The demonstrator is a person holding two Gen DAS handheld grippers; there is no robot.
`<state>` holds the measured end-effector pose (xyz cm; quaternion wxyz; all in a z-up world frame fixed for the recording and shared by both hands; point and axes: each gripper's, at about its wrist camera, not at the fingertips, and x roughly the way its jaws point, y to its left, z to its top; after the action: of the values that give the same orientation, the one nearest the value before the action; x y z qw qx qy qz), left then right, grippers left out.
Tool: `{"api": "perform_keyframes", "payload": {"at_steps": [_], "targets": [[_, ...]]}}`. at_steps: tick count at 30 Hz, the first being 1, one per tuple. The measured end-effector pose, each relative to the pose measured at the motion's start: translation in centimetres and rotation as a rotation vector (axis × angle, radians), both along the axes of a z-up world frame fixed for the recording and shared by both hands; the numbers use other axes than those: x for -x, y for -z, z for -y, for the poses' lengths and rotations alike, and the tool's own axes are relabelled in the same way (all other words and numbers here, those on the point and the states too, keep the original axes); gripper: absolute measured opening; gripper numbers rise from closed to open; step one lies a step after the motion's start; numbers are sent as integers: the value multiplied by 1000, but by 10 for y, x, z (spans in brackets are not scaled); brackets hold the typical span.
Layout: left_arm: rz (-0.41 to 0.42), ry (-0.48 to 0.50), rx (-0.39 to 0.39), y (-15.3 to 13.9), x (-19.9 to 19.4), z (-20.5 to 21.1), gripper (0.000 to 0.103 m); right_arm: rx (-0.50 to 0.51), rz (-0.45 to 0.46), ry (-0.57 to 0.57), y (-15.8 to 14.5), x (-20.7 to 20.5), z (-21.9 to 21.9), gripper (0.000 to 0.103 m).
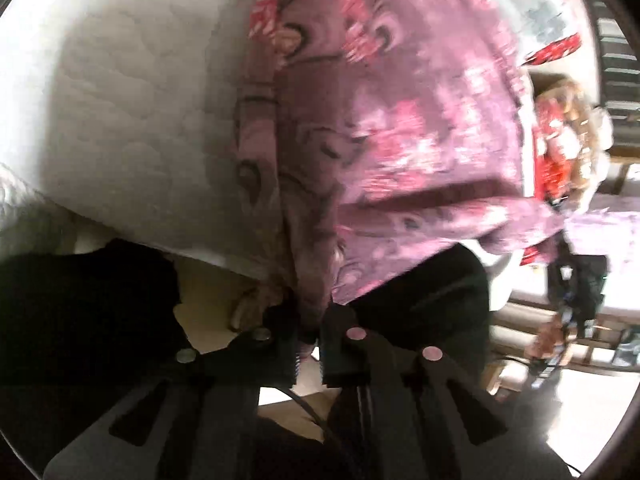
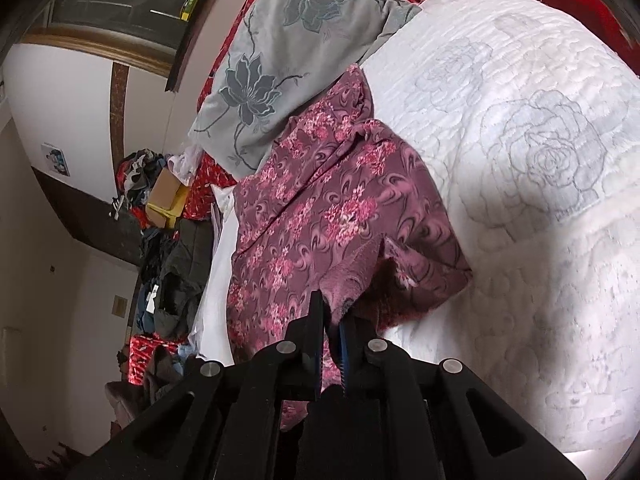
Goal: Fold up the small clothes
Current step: 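Fold the shirt side over with the left gripper toward the right gripper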
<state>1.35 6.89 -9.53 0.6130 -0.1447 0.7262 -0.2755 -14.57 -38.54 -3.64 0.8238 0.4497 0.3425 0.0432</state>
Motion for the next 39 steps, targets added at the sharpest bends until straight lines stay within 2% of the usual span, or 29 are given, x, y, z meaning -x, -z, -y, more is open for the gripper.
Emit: {"api": "perform_keyframes", "payload": {"at_steps": [3, 8, 10, 12, 15, 17, 18, 19, 20, 21, 22, 27, 31, 34, 35, 36, 37, 39], "targets": [[13, -41, 127, -33, -1, -16, 3, 5, 42, -29, -10, 4, -7, 5], [135, -135, 280, -98, -26, -29, 3, 6, 127, -31, -33, 1, -9, 5], [169, -171, 329, -113, -38, -32, 3, -17, 153, -23, -37, -4, -6, 5], [215, -195, 337, -124, -53, -26, 3, -37, 171, -19, -41, -13, -5, 5], [225, -179, 307, -123, -64, -22, 3, -17, 153, -31, -43, -29, -4, 5], [215, -129, 238, -114, -61, -18, 5, -15, 130, -37, -38, -36, -3, 5], [213, -94, 179, -106, -55, -13, 12, -14, 123, -36, -36, -36, -2, 5], [210, -63, 116, -95, -49, -8, 26, -16, 113, -33, -32, -35, 0, 5], [210, -51, 61, -86, -42, -5, 35, -24, 99, -26, -26, -33, 2, 5], [217, -45, -4, -77, -37, -6, 48, -29, 83, -15, -21, -31, 3, 5], [221, -44, -42, -69, -32, -5, 52, -39, 71, -7, -15, -29, 5, 5], [84, -5, -87, -19, -7, 8, 52, -70, 37, 7, -4, -19, 5, 6], [108, 40, -197, 4, 9, 24, 53, -66, 34, -3, -6, -12, 0, 9], [120, 22, -228, 17, 11, 26, 53, -63, 25, -8, -5, -9, -4, 9], [128, 16, -229, 19, 11, 28, 52, -63, 22, -8, -4, -9, -4, 9], [124, 8, -222, 21, 11, 28, 46, -64, 19, -8, -3, -8, -5, 9], [113, 2, -197, 22, 11, 28, 22, -63, 16, -7, -2, -8, -6, 9], [77, -11, -142, 22, 10, 25, 2, -61, 16, -8, -1, -6, -7, 9]]}}
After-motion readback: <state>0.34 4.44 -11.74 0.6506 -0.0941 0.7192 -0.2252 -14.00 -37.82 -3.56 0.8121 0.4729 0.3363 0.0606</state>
